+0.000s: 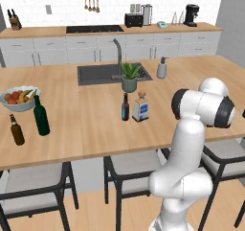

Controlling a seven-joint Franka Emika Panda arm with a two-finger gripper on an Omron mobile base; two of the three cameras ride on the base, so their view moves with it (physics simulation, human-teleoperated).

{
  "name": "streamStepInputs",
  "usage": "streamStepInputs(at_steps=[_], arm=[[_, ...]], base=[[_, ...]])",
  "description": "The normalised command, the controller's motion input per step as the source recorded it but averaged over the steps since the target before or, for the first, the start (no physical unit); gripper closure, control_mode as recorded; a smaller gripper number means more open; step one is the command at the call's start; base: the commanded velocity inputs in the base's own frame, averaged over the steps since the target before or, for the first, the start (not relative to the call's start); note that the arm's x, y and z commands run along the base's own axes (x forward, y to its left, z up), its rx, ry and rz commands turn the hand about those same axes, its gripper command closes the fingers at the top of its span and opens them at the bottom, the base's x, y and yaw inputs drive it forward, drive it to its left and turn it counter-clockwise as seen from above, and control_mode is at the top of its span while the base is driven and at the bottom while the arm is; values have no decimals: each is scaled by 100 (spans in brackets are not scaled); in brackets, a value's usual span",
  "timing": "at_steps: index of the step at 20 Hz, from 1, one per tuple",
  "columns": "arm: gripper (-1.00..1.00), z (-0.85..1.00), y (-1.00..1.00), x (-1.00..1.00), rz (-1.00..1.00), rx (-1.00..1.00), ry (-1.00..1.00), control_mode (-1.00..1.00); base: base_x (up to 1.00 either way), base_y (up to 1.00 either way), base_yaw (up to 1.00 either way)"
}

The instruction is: Move the plastic bottles in the middle to the plastics group, and the glass bottles in the middle to the glass group.

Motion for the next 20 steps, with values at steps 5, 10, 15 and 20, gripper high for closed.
streamStepInputs(at_steps=[5,10,15,20], arm=[[100,0,-32,13,0,-3,0,-100],[100,0,-19,4,0,-9,0,-100],[100,-13,-1,0,0,-10,0,-100],[100,-23,0,-4,0,-8,0,-100]], base=[[0,0,0],[0,0,0],[0,0,0],[0,0,0]])
